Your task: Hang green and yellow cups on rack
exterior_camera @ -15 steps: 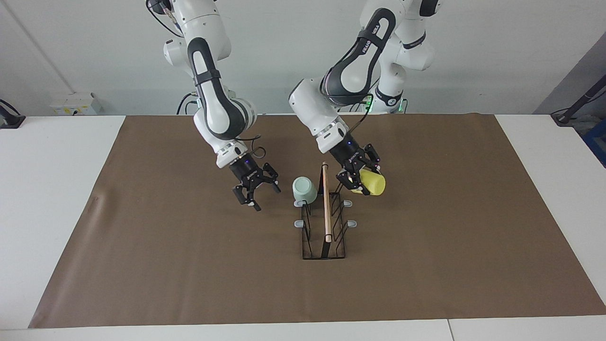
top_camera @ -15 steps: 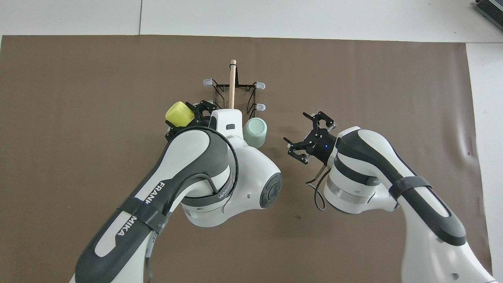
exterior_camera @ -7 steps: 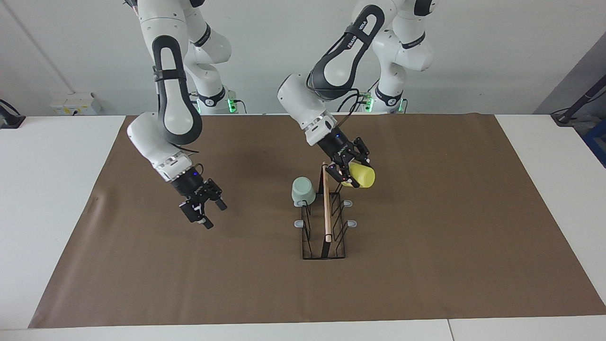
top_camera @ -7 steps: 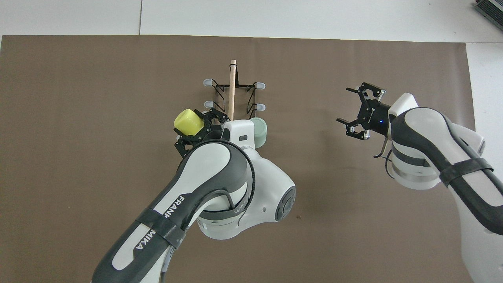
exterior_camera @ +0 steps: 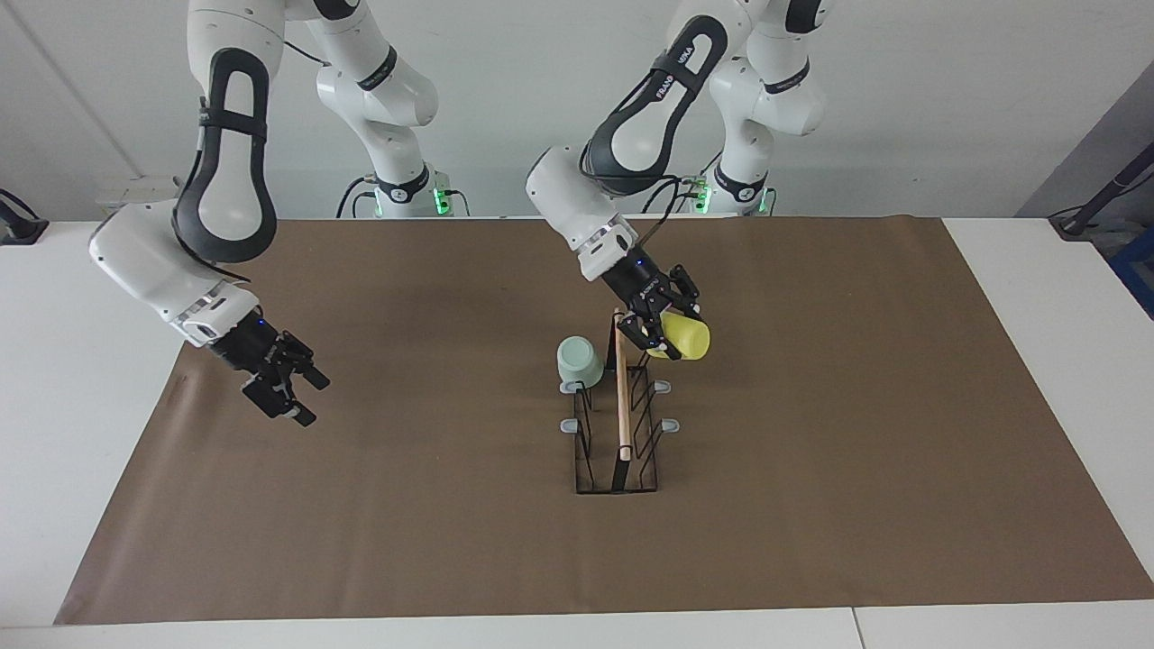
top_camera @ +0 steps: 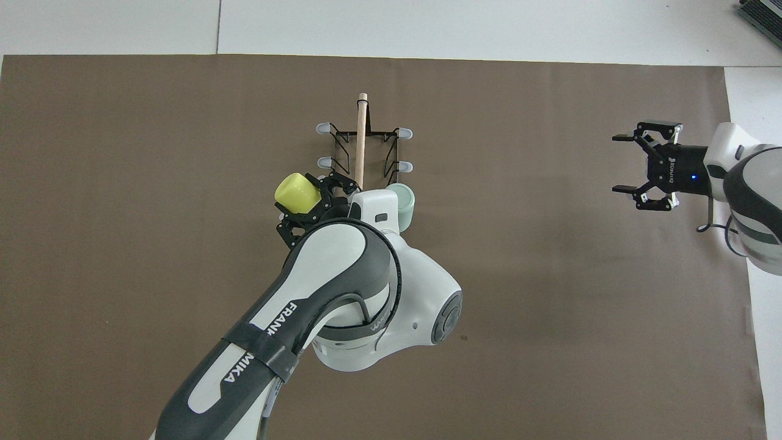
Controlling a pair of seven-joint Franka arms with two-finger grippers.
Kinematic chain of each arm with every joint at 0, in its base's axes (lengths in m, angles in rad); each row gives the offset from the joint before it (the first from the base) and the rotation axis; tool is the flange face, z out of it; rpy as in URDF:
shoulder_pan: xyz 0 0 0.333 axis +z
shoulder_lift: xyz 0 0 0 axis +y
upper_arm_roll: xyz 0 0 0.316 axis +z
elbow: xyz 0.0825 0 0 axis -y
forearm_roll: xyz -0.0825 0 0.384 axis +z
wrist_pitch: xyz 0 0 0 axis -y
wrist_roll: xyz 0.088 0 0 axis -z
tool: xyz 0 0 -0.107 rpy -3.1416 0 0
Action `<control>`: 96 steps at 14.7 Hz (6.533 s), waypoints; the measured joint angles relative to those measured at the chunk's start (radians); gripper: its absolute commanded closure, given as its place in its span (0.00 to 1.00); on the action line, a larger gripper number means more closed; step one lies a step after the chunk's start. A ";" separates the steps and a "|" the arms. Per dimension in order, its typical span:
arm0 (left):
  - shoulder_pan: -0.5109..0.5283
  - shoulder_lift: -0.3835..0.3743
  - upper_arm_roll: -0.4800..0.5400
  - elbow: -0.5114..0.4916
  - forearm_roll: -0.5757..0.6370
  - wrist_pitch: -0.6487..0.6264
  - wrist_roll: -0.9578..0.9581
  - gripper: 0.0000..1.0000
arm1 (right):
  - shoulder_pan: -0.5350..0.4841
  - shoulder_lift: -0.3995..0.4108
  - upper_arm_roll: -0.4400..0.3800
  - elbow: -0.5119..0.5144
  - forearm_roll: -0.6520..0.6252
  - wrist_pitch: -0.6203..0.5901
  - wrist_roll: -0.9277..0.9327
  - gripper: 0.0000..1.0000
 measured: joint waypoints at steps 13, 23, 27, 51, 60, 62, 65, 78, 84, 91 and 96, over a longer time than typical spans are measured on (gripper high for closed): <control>-0.024 0.009 0.001 0.015 0.002 -0.001 -0.069 0.00 | 0.026 -0.243 0.020 0.180 -0.450 -0.610 0.832 0.00; 0.021 -0.018 0.026 0.132 -0.082 -0.021 0.038 0.00 | 0.225 -0.362 0.027 0.180 -0.584 -0.715 1.636 0.00; 0.148 -0.054 0.030 0.188 -0.221 0.036 0.191 0.00 | 0.275 -0.436 0.028 0.179 -0.605 -0.774 1.926 0.00; 0.758 -0.186 0.032 0.119 -1.104 0.258 1.487 0.00 | 0.400 -0.234 -0.179 0.325 -0.627 -0.676 2.299 0.00; 0.765 -0.353 0.009 0.198 -1.103 -0.187 1.942 0.00 | 0.388 -0.237 -0.201 0.334 -0.627 -0.677 2.299 0.00; 0.758 -0.352 0.000 0.249 -1.086 -0.271 1.971 0.00 | 0.385 -0.237 -0.201 0.341 -0.627 -0.677 2.299 0.00; 0.752 -0.351 -0.003 0.288 -1.072 -0.326 1.985 0.00 | 0.383 -0.238 -0.201 0.352 -0.627 -0.677 2.300 0.00; 0.752 -0.353 -0.013 0.235 -1.072 -0.318 1.988 0.00 | 0.382 -0.237 -0.201 0.343 -0.628 -0.582 2.300 0.00; 0.752 -0.354 -0.011 0.217 -1.077 -0.312 1.989 0.00 | 0.382 -0.237 -0.201 0.336 -0.628 -0.582 2.300 0.00; 0.752 -0.360 -0.008 0.217 -1.094 -0.312 1.989 0.00 | 0.381 -0.238 -0.201 0.332 -0.628 -0.582 2.300 0.00; 0.752 -0.360 -0.008 0.217 -1.094 -0.312 1.989 0.00 | 0.380 -0.238 -0.201 0.332 -0.628 -0.582 2.300 0.00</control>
